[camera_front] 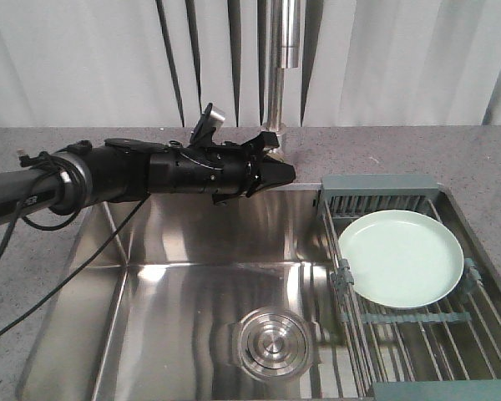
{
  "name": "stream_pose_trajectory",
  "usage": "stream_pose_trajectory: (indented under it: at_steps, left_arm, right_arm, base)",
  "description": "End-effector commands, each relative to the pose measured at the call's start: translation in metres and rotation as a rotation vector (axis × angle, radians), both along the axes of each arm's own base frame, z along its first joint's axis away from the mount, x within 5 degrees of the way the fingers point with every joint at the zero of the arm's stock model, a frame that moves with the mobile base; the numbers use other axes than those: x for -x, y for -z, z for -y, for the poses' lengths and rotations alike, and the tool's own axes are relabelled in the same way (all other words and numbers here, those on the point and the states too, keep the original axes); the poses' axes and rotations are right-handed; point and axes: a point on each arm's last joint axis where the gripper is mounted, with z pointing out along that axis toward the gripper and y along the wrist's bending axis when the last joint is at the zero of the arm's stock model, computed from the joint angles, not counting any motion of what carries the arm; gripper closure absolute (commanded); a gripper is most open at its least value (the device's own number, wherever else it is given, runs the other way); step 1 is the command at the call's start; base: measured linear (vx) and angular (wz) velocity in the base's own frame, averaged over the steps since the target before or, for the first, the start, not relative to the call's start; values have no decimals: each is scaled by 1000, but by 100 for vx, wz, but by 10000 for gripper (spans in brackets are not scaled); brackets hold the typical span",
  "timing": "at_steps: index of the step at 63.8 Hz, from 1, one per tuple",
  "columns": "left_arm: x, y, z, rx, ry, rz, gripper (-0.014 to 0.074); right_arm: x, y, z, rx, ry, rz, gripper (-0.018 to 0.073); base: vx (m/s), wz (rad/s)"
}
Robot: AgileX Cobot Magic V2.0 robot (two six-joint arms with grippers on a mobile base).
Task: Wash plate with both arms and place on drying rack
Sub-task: 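Reach the left gripper back to the faucet handle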
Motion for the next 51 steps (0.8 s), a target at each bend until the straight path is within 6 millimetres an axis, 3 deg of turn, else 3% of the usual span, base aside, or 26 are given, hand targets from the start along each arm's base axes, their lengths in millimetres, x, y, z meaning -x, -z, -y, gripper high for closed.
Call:
stream_pose_trajectory:
  at_steps: [1, 11, 27, 37, 51]
  left_arm:
    - [-7, -36, 5, 109, -13, 38, 603]
    - [-23, -35, 11, 137, -47, 20, 603]
    - [-38, -50, 12, 153, -92, 87, 603]
    - [-48, -50, 6, 157, -152, 77, 603]
    - [-40, -57, 5, 204, -33, 80, 603]
  right_arm:
    - [-2, -13, 2, -19, 35, 71, 568]
    - [-2, -13, 2, -19, 34, 70, 566]
    - [-2, -13, 2, -19, 34, 70, 566]
    - [-2, -13, 2, -19, 34, 70, 565]
    - [-2, -13, 2, -19, 34, 70, 564]
  base:
    - [0, 0]
    - [0, 0]
    - [0, 0]
    - [0, 0]
    - [0, 0]
